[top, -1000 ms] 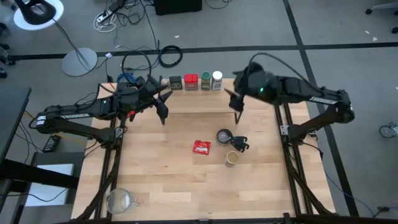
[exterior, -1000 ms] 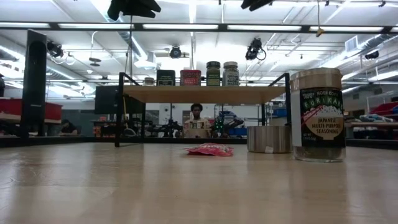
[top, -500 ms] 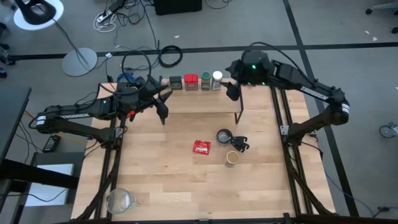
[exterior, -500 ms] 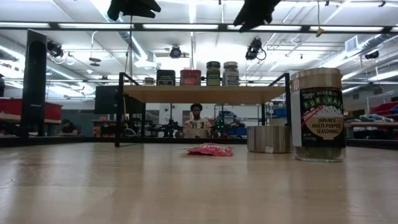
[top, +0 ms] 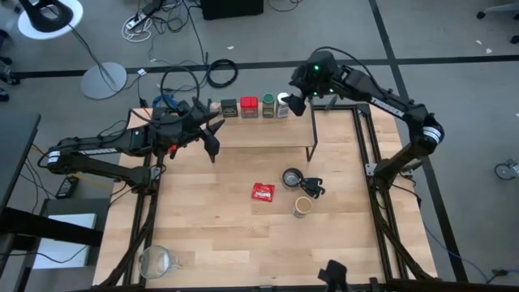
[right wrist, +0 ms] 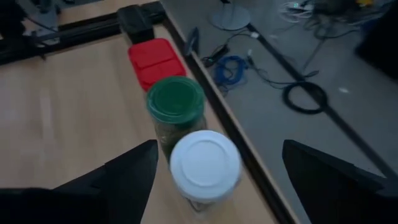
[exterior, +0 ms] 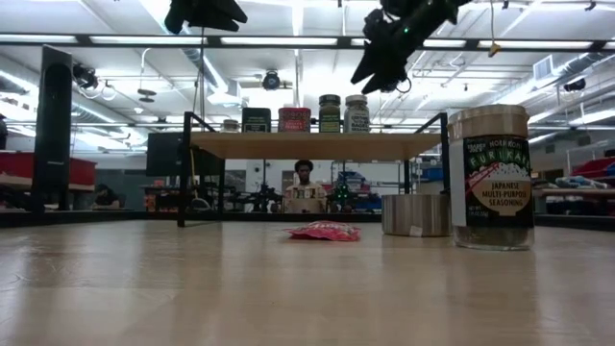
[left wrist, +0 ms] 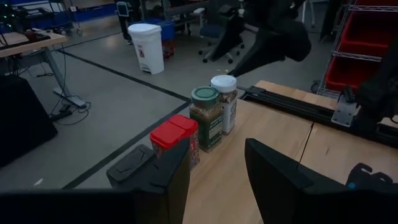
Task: Shelf spices
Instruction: Remove the white seasoning bottle from the shelf
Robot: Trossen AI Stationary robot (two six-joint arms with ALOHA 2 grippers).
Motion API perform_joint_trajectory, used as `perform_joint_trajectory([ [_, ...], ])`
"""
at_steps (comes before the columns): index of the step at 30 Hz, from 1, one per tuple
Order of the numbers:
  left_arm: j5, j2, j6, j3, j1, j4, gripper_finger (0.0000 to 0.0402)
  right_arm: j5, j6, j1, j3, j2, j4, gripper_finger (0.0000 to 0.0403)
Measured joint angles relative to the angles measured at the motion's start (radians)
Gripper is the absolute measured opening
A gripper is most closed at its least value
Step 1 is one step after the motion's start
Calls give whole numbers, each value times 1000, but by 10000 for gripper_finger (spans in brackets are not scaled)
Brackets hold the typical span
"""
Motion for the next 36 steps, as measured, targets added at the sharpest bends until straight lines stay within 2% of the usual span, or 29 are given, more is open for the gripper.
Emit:
perform_joint_trajectory([
  [3,0,0,0,-17,0,8,158,-49,-2,-5,0,28,1,336],
  [16,-5,0,2,-30,0,30,158,-66,-28,-9,-1,81,6,322],
  [22,-11,0,3,-31,0,35,158,-66,-29,-9,-1,81,6,282],
  [28,-14,0,3,-31,0,34,158,-67,-29,-9,-1,81,7,208],
  [36,-14,0,0,-31,0,32,158,-20,-18,4,0,78,9,203],
])
